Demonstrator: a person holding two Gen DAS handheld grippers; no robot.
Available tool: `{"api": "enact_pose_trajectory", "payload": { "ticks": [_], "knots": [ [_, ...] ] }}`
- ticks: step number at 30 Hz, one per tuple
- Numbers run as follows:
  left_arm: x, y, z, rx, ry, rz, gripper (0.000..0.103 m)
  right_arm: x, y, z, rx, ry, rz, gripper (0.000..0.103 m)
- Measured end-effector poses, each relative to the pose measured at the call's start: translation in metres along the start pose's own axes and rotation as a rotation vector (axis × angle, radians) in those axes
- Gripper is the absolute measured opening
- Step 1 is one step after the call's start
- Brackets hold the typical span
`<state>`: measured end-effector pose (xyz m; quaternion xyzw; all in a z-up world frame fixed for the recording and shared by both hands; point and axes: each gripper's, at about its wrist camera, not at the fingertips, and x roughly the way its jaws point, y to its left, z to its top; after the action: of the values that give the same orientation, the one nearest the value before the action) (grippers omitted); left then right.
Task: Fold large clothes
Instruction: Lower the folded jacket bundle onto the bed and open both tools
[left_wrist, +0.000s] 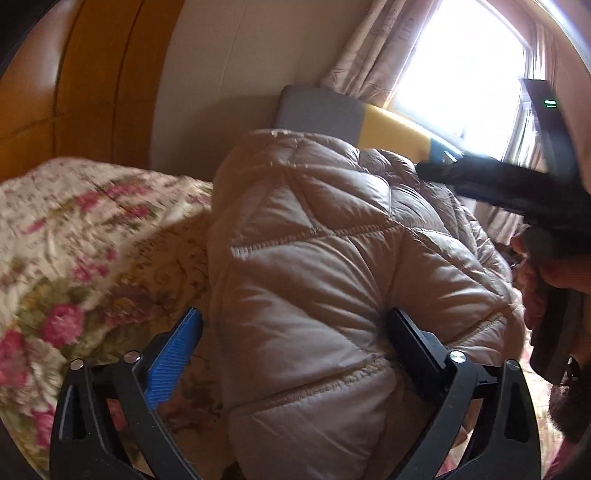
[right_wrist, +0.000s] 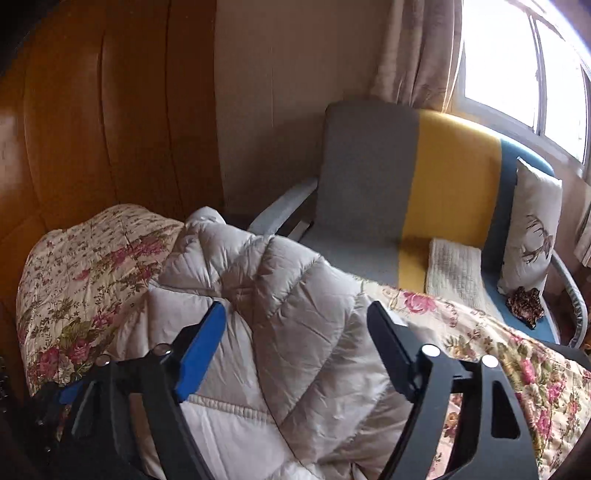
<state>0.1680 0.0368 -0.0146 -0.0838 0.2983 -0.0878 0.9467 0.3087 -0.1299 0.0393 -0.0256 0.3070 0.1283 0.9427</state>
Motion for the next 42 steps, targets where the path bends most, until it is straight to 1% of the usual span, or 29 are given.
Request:
{"api": "enact_pose_trajectory", "payload": {
  "ticks": [1,2,3,5,7,9,10,11,12,14,15,16,18,19,21,23,25,27,29,31,35,37,39,42],
  "knots": [
    [0.003,-0.001,0.001,0.020,0.010,0.012,0.099,0.019,-0.006,-0.002,0.037,0.038,-0.003,0.066],
    [0.005,-0.001,0.002,0.029,0.021,0.008,0.099,0.032,-0.015,-0.006,0.080,0.073,-0.012,0.066],
    [0.008,0.001,0.002,0.021,0.023,-0.014,0.100,0.036,-0.023,-0.001,0.120,0.090,-0.016,0.067],
    [0.016,0.003,0.002,0.000,0.038,-0.058,0.100,0.049,-0.040,-0.018,0.181,0.080,-0.049,0.068],
    [0.032,0.001,0.001,-0.019,0.081,-0.105,0.100,0.058,-0.054,-0.035,0.221,0.052,-0.060,0.069],
    [0.044,-0.008,-0.002,-0.004,0.093,-0.117,0.100,0.065,-0.069,-0.046,0.283,0.040,-0.075,0.071],
    [0.047,-0.013,-0.004,0.021,0.082,-0.104,0.100,0.068,-0.073,-0.049,0.306,0.041,-0.076,0.072],
    [0.048,-0.017,-0.006,0.048,0.072,-0.084,0.100,0.067,-0.076,-0.050,0.311,0.043,-0.072,0.072],
    [0.048,-0.017,-0.006,0.052,0.073,-0.075,0.100,0.066,-0.076,-0.051,0.304,0.043,-0.071,0.073],
    [0.047,-0.014,-0.006,0.031,0.091,-0.074,0.100,0.059,-0.073,-0.050,0.279,0.039,-0.073,0.075],
    [0.043,-0.012,-0.006,0.007,0.108,-0.078,0.100,0.058,-0.069,-0.050,0.264,0.038,-0.073,0.078],
    [0.039,-0.010,-0.005,-0.012,0.118,-0.077,0.100,0.051,-0.067,-0.048,0.248,0.036,-0.077,0.087],
    [0.030,-0.007,-0.005,-0.036,0.127,-0.055,0.100,0.033,-0.061,-0.044,0.220,0.019,-0.107,0.101],
    [0.024,-0.007,-0.004,-0.035,0.123,-0.030,0.100,0.026,-0.055,-0.043,0.210,0.000,-0.114,0.101],
    [0.010,-0.010,-0.005,-0.015,0.099,0.017,0.100,0.007,-0.048,-0.044,0.204,-0.026,-0.087,0.101],
    [-0.002,-0.013,-0.007,0.017,0.073,0.043,0.100,-0.014,-0.041,-0.048,0.206,-0.042,-0.062,0.101],
    [-0.018,-0.016,-0.010,0.049,0.039,0.067,0.100,-0.035,-0.033,-0.053,0.211,-0.058,-0.071,0.101],
    [-0.030,-0.016,-0.014,0.054,0.022,0.089,0.100,-0.057,-0.026,-0.061,0.222,-0.077,-0.068,0.101],
    [-0.042,-0.015,-0.017,0.044,0.018,0.102,0.100,-0.079,-0.016,-0.070,0.220,-0.094,-0.076,0.101],
    [-0.052,-0.012,-0.022,0.031,0.036,0.114,0.100,-0.100,-0.003,-0.082,0.197,-0.119,-0.089,0.101],
    [-0.073,-0.015,-0.034,0.050,0.049,0.156,0.100,-0.132,0.022,-0.109,0.128,-0.153,-0.151,0.101],
    [-0.081,-0.020,-0.041,0.079,0.045,0.191,0.100,-0.141,0.036,-0.121,0.091,-0.130,-0.191,0.101],
    [-0.093,-0.025,-0.048,0.105,0.024,0.235,0.100,-0.146,0.048,-0.134,0.058,-0.106,-0.234,0.101],
    [-0.105,-0.030,-0.057,0.124,0.002,0.263,0.100,-0.155,0.065,-0.153,-0.013,-0.115,-0.312,0.101]
  ]
}}
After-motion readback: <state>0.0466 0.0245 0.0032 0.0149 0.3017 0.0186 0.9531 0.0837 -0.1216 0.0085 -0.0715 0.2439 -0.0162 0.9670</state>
